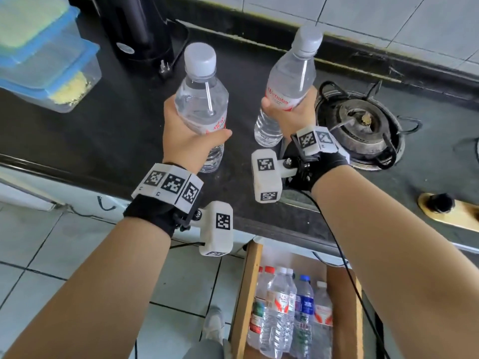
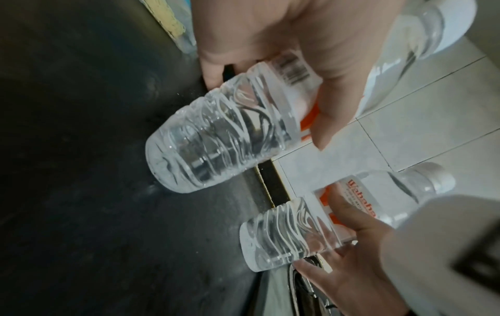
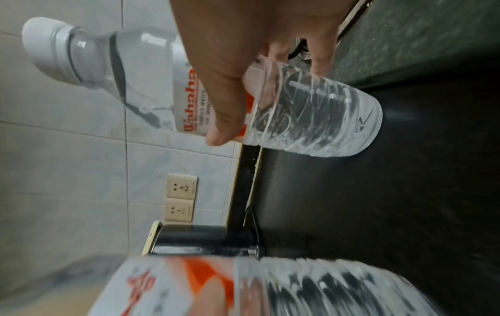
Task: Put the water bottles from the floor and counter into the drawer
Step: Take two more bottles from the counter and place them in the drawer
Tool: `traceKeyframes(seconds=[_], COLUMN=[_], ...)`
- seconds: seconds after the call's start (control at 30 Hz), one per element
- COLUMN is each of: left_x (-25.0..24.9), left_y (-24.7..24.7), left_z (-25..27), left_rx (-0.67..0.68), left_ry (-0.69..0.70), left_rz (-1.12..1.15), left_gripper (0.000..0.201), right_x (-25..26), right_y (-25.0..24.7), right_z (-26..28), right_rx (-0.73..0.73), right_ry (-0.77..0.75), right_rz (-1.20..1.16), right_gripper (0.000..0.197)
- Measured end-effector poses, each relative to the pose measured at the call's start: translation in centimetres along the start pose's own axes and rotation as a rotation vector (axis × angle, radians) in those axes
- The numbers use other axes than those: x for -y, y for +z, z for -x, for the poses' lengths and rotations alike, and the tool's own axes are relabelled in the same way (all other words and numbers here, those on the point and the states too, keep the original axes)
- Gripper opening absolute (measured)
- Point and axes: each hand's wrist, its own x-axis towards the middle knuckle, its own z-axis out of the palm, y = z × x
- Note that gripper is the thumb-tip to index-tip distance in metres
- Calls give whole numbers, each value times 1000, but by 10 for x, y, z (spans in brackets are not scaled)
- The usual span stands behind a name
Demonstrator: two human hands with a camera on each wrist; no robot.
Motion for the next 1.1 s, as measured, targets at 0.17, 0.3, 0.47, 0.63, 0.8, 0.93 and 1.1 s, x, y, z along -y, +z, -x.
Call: traceKeyframes(seconds=[0.17,0.3,0.47,0.63,0.8,0.93,1.1], left_x=[-10,-20,-6,38,113,189,268], left_y=[-10,-13,7,46,90,126,165], left_z=[9,47,111,176,231,262,283], left_rx=[183,420,673,882,986,881,742], left_ry=[20,21,-52,-200,-367,-518,-722], left_rz=[-4,72,66,36,-66,-239,-397], left_gripper=[87,77,62,64,68,81,77], right_x=[9,-1,-28,-85,-165,-232,-320], right_y=[-16,-45,-98,-166,-217,-232,-241], right_z=[54,111,168,230,290,314,320], right_rx=[154,330,523,517,351,200,116], right_ry=[-8,85,144,294,487,642,844], right_rz=[-217,-493,-472,-442,-332,-163,74], right_gripper=[27,47,58,49,48,43,46])
